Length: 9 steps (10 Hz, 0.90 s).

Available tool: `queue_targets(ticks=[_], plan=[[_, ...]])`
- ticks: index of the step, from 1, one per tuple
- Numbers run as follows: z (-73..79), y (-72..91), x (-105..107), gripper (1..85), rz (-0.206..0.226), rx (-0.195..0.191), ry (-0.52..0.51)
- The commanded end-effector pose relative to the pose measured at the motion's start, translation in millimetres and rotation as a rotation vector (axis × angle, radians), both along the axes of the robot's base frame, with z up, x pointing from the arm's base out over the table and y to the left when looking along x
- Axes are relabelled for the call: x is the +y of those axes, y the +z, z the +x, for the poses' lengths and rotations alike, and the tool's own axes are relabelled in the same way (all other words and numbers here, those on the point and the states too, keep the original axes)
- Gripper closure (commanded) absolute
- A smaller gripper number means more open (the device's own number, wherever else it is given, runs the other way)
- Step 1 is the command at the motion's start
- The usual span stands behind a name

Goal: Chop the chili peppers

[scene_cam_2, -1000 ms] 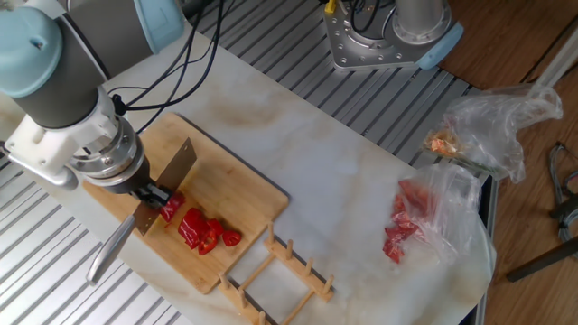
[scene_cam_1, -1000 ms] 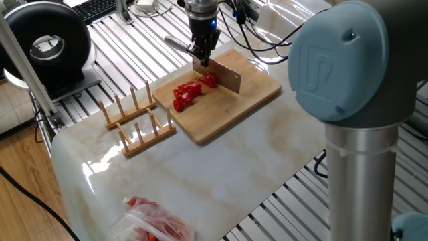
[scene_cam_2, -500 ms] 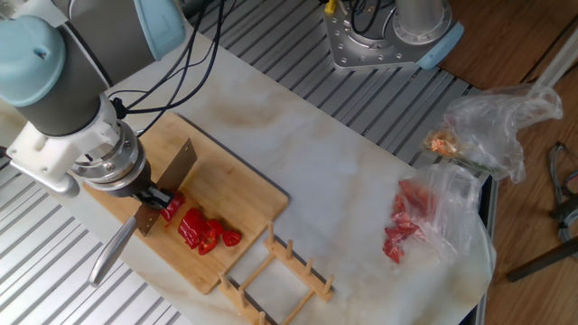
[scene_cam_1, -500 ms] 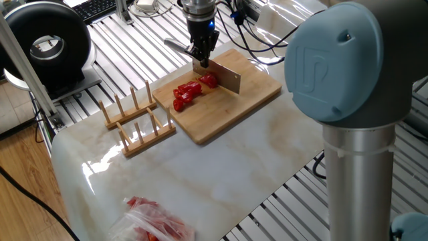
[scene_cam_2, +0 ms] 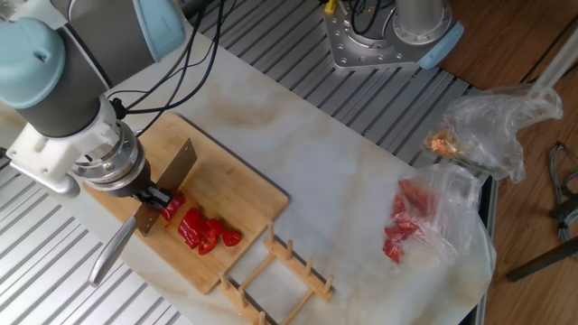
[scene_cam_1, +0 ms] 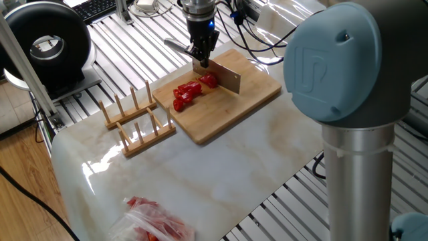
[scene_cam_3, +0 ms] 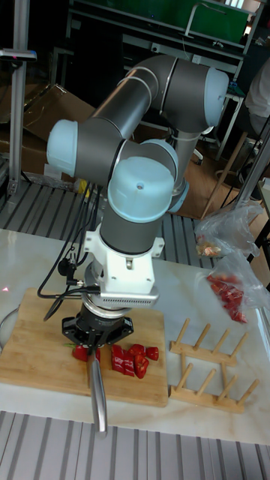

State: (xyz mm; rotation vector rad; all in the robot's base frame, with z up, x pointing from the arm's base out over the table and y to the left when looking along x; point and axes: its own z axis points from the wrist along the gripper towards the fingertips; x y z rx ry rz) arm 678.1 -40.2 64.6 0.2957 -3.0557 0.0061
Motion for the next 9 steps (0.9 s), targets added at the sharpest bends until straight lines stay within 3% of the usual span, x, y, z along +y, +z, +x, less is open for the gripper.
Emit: queue_targets(ticks=[1,4,9], plan=[[-2.6,9.5,3.1,84.3,0.019,-0.003,0.0],[1.3,0.8,7.9,84.3,0.041,-0.023,0.011],[-3.8,-11.6,4.0,84.3,0.036,-0.007,0.038]])
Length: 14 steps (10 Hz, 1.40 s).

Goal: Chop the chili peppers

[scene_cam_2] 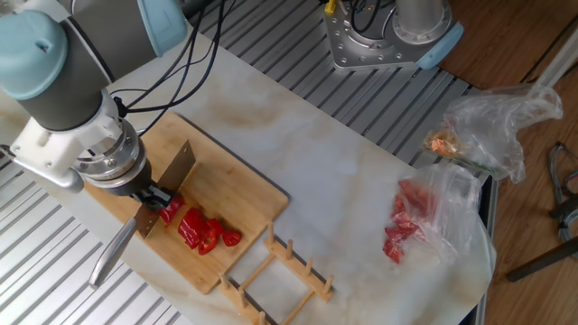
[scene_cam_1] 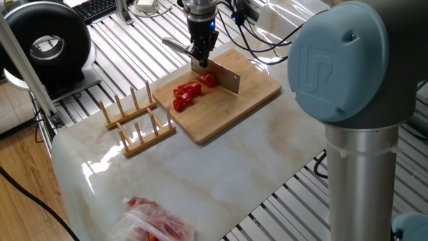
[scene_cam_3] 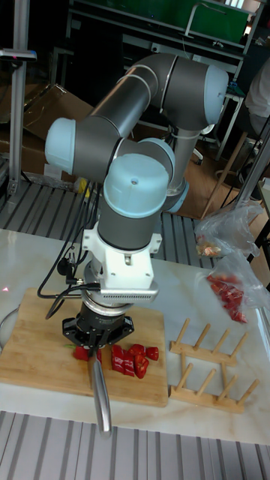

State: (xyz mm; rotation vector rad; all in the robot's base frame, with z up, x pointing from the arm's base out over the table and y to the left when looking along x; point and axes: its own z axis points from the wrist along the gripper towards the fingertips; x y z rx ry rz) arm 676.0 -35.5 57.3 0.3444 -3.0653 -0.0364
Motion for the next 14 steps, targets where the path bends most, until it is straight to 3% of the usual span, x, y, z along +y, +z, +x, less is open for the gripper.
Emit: queue_targets(ticks=[1,5,6,8,10,12,14], plan=[[-2.6,2.5,-1.5,84.3,-0.013,0.021,0.01],[-4.4,31.8,2.6,84.3,-0.032,0.052,-0.009],[-3.1,27.6,8.4,84.3,-0.009,0.032,-0.017],[-2.1,18.7,4.1,84.3,-0.007,0.012,-0.016],[-4.3,21.5,1.3,84.3,-0.013,0.014,-0.02],[0.9,14.4,-10.3,84.3,-0.054,-0.002,-0.033],[1.8,2.2,-3.5,84.3,-0.019,-0.006,-0.045]])
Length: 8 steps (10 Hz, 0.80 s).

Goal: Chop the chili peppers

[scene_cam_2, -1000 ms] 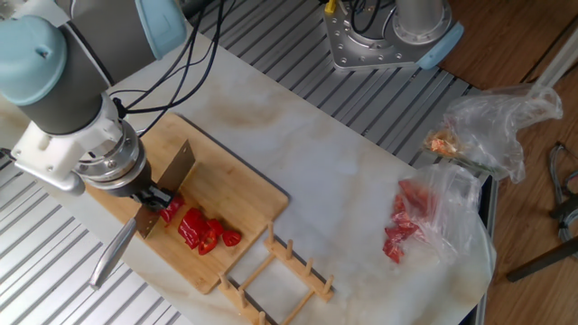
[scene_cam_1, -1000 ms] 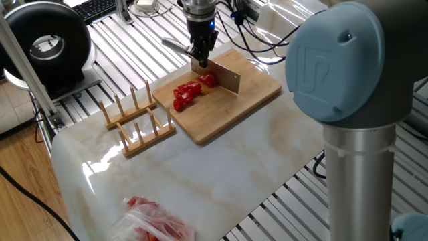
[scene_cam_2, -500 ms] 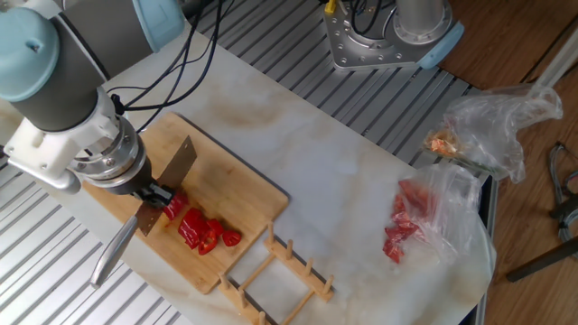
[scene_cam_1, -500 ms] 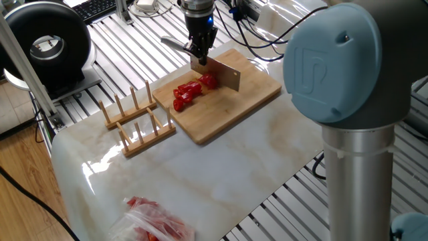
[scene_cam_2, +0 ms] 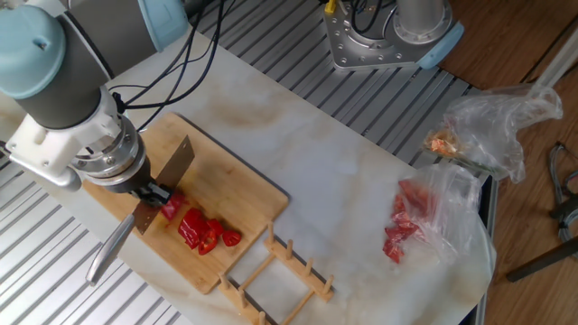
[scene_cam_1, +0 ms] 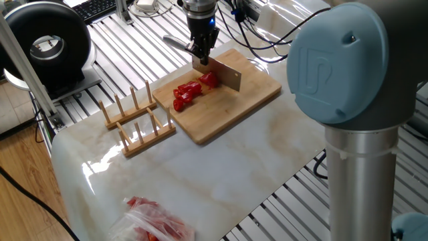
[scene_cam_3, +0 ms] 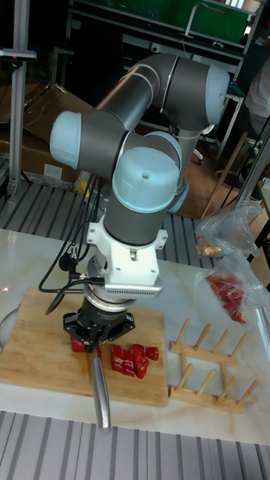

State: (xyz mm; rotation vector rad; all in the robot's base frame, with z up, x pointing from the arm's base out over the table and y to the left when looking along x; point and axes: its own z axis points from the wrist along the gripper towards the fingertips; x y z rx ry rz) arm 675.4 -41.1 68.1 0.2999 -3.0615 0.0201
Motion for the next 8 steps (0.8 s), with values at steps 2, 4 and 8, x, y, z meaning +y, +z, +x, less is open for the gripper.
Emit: queue_targets(ticks=[2,4,8], plan=[[1.7,-7.6,7.7,84.3,0.033,-0.011,-0.018],[5.2,-8.4,7.9,84.3,0.033,-0.024,-0.014],[25.7,10.2,16.6,84.3,0.023,-0.051,-0.015]])
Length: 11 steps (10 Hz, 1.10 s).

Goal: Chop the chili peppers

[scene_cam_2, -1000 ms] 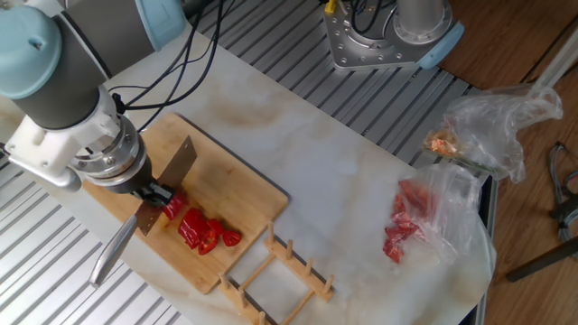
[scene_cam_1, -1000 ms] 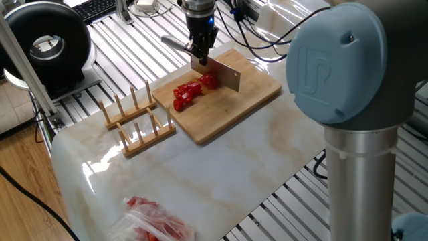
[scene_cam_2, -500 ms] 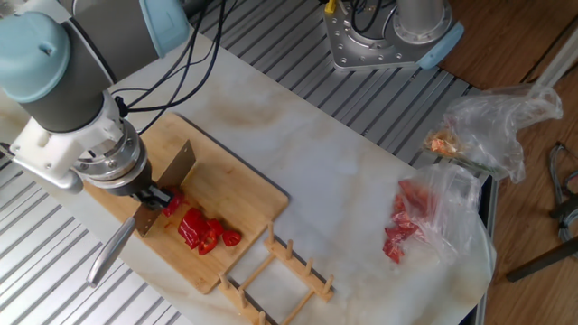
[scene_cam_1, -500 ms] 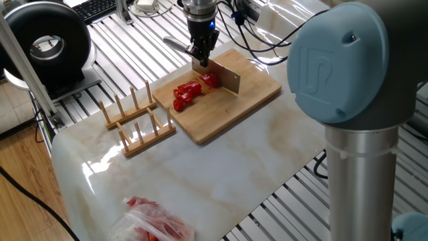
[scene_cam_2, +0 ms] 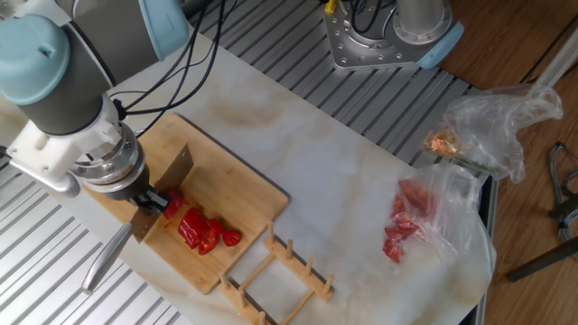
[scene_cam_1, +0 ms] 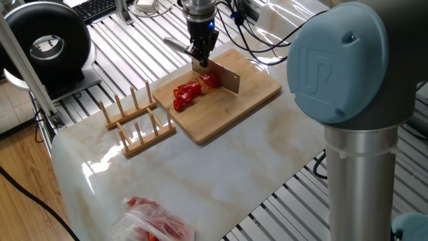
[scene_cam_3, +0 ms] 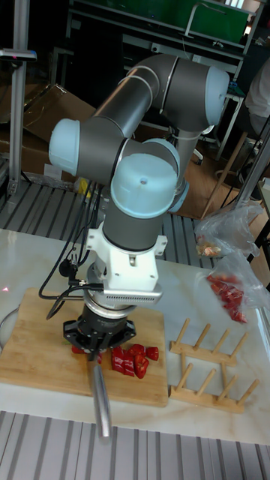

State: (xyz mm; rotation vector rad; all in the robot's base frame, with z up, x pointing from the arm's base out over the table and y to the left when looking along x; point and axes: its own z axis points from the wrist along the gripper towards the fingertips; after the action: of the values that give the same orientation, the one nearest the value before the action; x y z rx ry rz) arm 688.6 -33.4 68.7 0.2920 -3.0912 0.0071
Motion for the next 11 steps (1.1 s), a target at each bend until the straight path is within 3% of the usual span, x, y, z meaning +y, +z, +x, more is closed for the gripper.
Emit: queue_targets(ticks=[1,6,11], plan=[[18.5,3.8,16.5,84.3,0.03,-0.039,-0.024],[25.7,-14.6,15.3,84.3,0.026,-0.06,-0.027],[21.4,5.8,15.9,84.3,-0.009,-0.032,-0.028]])
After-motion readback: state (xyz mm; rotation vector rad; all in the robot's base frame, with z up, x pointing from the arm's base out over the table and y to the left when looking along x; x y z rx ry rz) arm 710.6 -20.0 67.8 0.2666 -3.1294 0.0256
